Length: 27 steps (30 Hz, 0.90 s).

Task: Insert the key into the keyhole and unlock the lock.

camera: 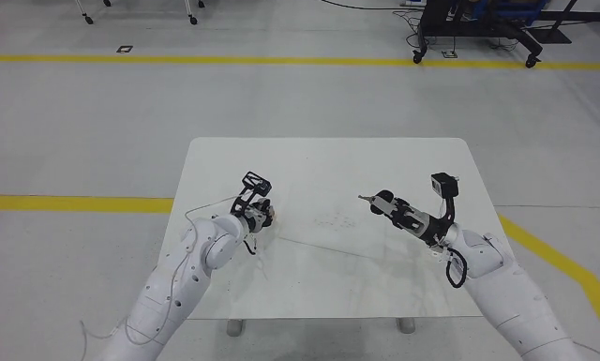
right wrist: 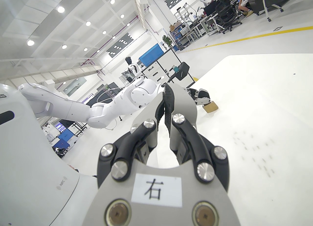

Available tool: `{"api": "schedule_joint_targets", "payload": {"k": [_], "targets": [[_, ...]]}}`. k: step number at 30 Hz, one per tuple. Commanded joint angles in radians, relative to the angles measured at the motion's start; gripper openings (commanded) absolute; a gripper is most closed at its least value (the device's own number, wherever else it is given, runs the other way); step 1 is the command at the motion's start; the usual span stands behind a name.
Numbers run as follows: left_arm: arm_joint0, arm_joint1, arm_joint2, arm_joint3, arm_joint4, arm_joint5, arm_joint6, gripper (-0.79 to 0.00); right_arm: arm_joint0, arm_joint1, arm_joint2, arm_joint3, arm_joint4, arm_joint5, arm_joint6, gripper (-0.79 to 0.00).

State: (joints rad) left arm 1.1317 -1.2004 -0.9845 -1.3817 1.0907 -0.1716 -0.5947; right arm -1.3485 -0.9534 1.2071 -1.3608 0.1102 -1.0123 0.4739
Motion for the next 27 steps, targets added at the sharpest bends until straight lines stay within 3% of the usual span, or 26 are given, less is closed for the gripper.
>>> {"api": "schedule_joint_targets", "payload": {"k": [1,5,9,10,13,15,22,24,27], "targets": [[0.005,0.0,-0.002,-0.002,0.001,-0.002,-0.002,-0.767,0.0,0.0,0.0,0.0,0.0,0.0,0.0,-0.785],[0.007,-0.001,-0.004,-0.005,0.005,-0.004,-0.004,-0.708,0.0,0.0,0.0,0.0,0.0,0.0,0.0,-0.785],[0.011,-0.001,-0.011,-0.011,0.004,-0.007,-0.004,-0.486,0.0,0.0,0.0,0.0,0.0,0.0,0.0,-0.785],[0.012,0.0,-0.012,-0.013,0.004,-0.01,-0.004,-0.486,0.0,0.0,0.0,0.0,0.0,0.0,0.0,-0.785],[0.017,0.001,-0.019,-0.018,0.0,-0.023,-0.008,-0.351,0.0,0.0,0.0,0.0,0.0,0.0,0.0,-0.785],[0.021,0.002,-0.023,-0.021,0.0,-0.027,-0.012,-0.385,0.0,0.0,0.0,0.0,0.0,0.0,0.0,-0.785],[0.037,0.006,-0.038,-0.036,0.0,-0.043,-0.024,-0.643,0.0,0.0,0.0,0.0,0.0,0.0,0.0,-0.785],[0.039,0.006,-0.041,-0.039,0.001,-0.046,-0.027,-0.779,0.0,0.0,0.0,0.0,0.0,0.0,0.0,-0.785],[0.04,0.007,-0.043,-0.042,0.009,-0.045,-0.033,-0.785,0.0,0.0,0.0,0.0,0.0,0.0,0.0,-0.785]]}}
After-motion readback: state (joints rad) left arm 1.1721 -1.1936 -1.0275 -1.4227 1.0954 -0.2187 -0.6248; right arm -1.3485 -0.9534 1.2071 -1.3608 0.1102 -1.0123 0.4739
